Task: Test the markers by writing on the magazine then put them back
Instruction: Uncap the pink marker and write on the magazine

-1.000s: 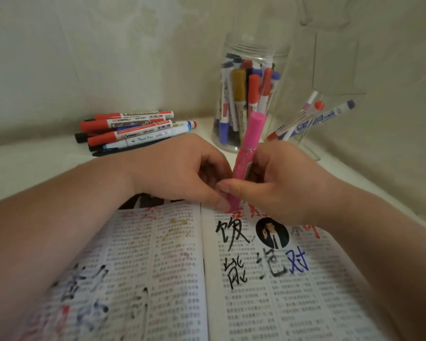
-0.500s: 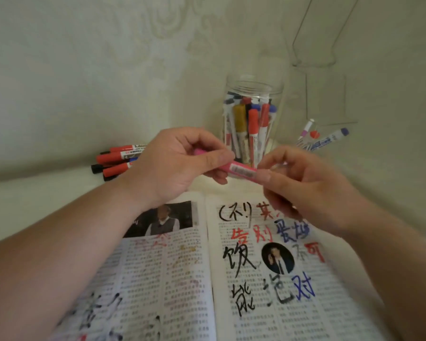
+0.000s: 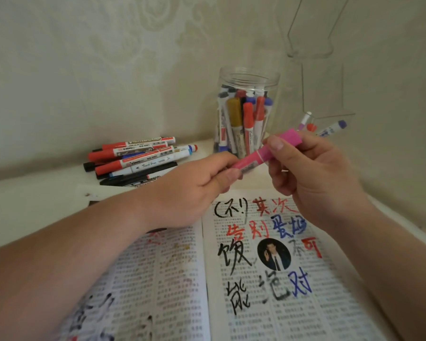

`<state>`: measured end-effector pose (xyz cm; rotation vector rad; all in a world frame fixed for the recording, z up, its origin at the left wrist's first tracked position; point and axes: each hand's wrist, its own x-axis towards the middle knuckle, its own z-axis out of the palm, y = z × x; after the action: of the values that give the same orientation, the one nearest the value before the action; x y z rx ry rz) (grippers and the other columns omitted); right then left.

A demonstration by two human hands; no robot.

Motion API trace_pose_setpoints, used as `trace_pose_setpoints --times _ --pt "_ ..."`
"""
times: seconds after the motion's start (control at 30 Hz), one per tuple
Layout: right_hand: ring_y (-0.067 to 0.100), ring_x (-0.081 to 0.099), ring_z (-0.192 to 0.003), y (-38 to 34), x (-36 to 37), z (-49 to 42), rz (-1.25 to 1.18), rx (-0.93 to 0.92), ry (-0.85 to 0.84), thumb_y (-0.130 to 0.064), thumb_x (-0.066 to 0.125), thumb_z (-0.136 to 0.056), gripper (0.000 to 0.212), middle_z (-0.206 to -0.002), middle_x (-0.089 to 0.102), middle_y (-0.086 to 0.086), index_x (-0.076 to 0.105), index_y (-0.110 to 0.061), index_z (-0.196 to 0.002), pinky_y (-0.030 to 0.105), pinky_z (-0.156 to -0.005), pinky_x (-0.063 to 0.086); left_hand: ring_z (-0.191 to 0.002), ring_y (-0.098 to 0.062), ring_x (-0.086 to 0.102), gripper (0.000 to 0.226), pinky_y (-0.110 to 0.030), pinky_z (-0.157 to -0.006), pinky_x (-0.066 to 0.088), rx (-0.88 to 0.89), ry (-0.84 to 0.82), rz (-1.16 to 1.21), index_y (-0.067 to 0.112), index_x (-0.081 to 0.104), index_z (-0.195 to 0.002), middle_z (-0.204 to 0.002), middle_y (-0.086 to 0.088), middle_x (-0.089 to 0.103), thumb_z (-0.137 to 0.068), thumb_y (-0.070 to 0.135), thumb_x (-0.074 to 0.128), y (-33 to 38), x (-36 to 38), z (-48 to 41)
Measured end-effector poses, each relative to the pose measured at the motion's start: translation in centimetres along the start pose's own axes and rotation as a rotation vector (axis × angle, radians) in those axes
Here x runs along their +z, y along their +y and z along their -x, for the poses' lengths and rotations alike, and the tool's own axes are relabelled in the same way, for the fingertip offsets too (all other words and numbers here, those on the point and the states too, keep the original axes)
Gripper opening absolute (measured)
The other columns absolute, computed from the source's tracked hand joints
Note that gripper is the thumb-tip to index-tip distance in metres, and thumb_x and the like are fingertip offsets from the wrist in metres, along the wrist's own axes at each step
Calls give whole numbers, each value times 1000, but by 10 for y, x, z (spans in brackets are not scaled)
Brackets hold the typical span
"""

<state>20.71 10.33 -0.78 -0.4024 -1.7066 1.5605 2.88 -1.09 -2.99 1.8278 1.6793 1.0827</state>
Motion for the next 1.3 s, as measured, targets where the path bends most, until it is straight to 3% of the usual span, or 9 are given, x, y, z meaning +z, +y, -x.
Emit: trace_pose_setpoints --times 0.13,0.3,0.37,0.53,0.6,0.7,0.83,1.03,1.3 --pt "17 52 -51 0 1 3 36 31 -30 -39 74 -77 19 -63 64 5 77 -21 -78 23 -45 40 -54 -13 43 17 -38 -55 40 -1 -3 157 34 59 -104 -62 12 50 -100 46 48 -1 6 -1" --pt "18 53 -51 3 13 7 66 24 -88 -28 72 -80 21 -62 62 7 73 -10 -90 25 -43 42 -46 -2 43 23 -15 -51 37 15 27 233 24 58 -108 -53 15 52 -93 41 56 8 6 -6" --pt "22 50 -51 2 14 7 133 16 -139 -27 75 -83 19 -62 60 11 74 -10 -91 29 -45 42 -57 -1 56 23 -13 -61 43 -9 -33 305 21 55 -112 -66 11 63 -97 38 58 7 4 -3" --pt "18 34 -46 -16 -6 -4 66 118 60 -14 67 -88 34 -53 40 5 58 -18 -56 22 -42 26 -82 -31 50 44 -52 -78 43 -20 -147 209 31 46 -127 -89 -1 58 -88 21 63 -2 4 1" --pt "18 34 -41 -28 -20 -3 104 125 156 -8 62 -86 36 -50 40 6 54 -16 -52 22 -41 22 -85 -21 57 45 -43 -78 46 1 -130 107 36 45 -125 -94 5 63 -92 6 52 -6 8 0" --pt "25 51 -42 -41 -38 21 295 203 -21 -11 67 -83 16 -54 58 15 70 -5 -69 24 -38 31 -94 -15 66 44 -34 -83 52 6 -125 35 38 43 -125 -101 12 69 -101 0 46 -3 12 0" --pt "23 60 -54 -35 -54 69 287 328 -178 -12 76 -74 9 -72 70 20 78 -7 -81 26 -40 42 -104 -9 70 47 -35 -98 53 5 -100 62 39 49 -119 -104 16 75 -91 7 69 3 15 -1" --pt "19 26 -45 -9 -64 102 161 308 104 -11 77 -64 17 -51 36 13 62 -16 -67 27 -42 19 -85 -6 73 22 -30 -88 56 23 -29 8 29 74 -91 -93 12 76 -71 26 84 5 16 -2" --pt "5 48 -51 -9 -51 111 538 184 120 -31 76 -72 12 -54 62 -6 72 -19 -72 18 -51 37 -85 -14 65 26 -27 -78 48 196 -44 -235 37 76 -99 -95 13 66 -79 52 80 1 10 -4"
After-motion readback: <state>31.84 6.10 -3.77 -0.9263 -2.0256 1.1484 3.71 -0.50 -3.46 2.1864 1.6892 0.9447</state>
